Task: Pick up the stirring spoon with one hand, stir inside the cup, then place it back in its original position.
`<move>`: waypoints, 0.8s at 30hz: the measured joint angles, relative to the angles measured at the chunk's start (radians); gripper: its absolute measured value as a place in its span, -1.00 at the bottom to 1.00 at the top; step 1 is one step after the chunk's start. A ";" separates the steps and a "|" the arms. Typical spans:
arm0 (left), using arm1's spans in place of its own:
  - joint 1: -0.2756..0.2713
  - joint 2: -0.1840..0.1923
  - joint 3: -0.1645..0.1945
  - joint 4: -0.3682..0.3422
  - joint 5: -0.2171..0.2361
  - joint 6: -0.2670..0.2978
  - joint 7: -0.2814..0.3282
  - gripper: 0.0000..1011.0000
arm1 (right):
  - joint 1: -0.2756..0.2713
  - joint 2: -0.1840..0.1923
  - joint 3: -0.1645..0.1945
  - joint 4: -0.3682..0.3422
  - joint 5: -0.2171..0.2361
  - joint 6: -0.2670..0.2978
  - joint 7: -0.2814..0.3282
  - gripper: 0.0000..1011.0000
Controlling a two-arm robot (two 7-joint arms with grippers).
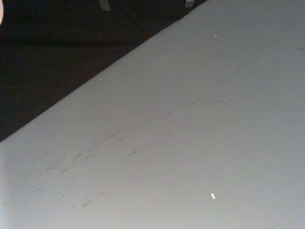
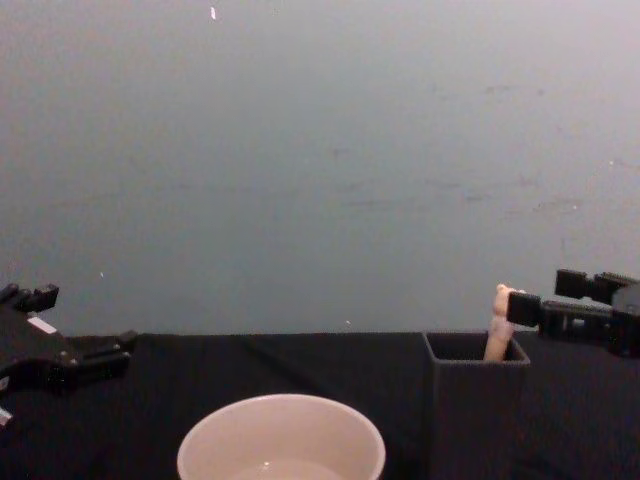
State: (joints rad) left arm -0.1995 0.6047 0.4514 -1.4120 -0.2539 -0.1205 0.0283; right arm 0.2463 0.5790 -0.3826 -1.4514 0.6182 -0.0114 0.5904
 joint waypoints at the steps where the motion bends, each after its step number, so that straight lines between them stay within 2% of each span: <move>1: 0.000 0.000 0.000 0.000 0.000 0.000 0.000 0.98 | 0.000 0.000 0.000 0.000 0.000 0.000 0.000 0.98; 6: 0.000 0.000 0.000 0.000 0.000 0.000 0.000 0.98 | 0.056 -0.026 -0.027 0.064 -0.016 0.000 0.034 0.98; 13: 0.000 0.000 0.000 0.000 0.000 0.000 0.000 0.98 | 0.097 -0.049 -0.046 0.113 -0.019 0.010 0.055 0.98; 24: 0.000 0.000 0.000 0.000 0.000 0.000 0.000 0.98 | 0.128 -0.073 -0.054 0.158 0.011 0.038 0.064 0.98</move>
State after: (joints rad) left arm -0.1995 0.6047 0.4514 -1.4120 -0.2539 -0.1205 0.0283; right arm 0.3739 0.5063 -0.4369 -1.2929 0.6290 0.0264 0.6539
